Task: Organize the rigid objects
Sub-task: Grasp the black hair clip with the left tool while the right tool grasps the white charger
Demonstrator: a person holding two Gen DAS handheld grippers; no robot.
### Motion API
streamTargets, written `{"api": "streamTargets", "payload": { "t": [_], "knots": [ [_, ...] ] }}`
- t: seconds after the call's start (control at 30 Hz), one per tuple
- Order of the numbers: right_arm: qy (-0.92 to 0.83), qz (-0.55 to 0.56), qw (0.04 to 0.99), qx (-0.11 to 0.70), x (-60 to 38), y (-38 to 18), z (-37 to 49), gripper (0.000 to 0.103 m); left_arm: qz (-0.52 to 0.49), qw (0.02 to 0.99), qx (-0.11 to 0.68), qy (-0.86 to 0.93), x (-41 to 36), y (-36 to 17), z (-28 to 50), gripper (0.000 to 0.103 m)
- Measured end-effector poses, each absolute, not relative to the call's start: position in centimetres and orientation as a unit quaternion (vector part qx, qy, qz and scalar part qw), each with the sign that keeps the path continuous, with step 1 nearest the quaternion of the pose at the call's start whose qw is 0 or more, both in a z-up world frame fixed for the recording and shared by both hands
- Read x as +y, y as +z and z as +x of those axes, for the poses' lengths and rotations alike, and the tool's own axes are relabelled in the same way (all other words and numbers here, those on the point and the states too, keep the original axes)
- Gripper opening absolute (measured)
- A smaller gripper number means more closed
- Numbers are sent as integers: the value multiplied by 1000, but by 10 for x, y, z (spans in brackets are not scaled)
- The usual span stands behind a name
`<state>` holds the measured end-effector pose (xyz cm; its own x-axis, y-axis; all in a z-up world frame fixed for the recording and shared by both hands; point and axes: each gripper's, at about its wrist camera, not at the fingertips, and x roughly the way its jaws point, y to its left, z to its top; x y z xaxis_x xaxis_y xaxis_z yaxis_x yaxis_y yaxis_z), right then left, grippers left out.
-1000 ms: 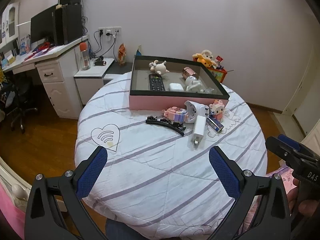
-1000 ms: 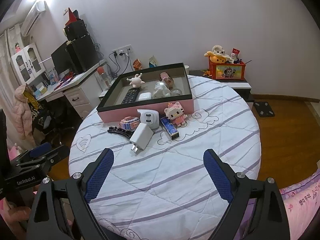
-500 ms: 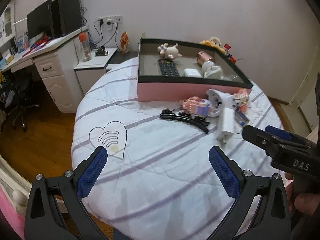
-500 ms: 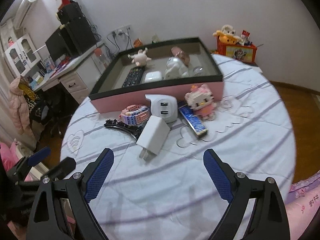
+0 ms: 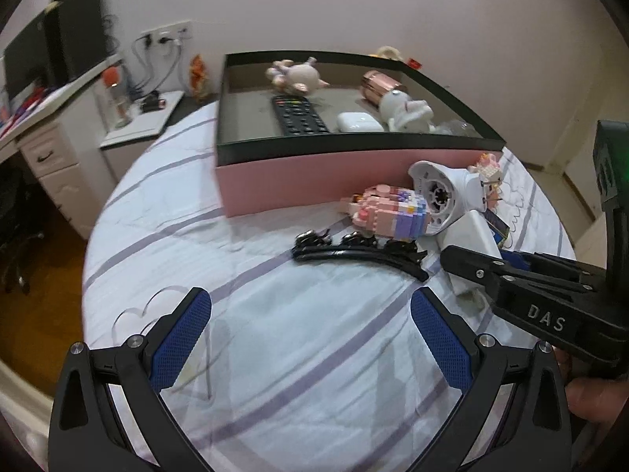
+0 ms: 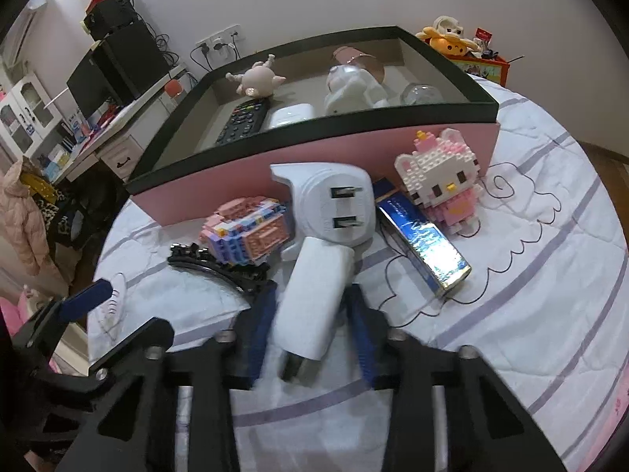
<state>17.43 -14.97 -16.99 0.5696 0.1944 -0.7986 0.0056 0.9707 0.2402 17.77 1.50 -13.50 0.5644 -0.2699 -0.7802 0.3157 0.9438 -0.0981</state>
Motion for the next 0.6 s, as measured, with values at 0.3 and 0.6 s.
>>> {"api": "streamTargets", "payload": {
  "t": [0.3,0.6],
  "knots": [
    [63,103,876,466,-162,-167,168,25,69,877,422,-220,-13,-144,209,103],
    [68,103,878,463,-167,-162,169,25,78,846,444,-284,-26,-151,204,87]
  ]
}}
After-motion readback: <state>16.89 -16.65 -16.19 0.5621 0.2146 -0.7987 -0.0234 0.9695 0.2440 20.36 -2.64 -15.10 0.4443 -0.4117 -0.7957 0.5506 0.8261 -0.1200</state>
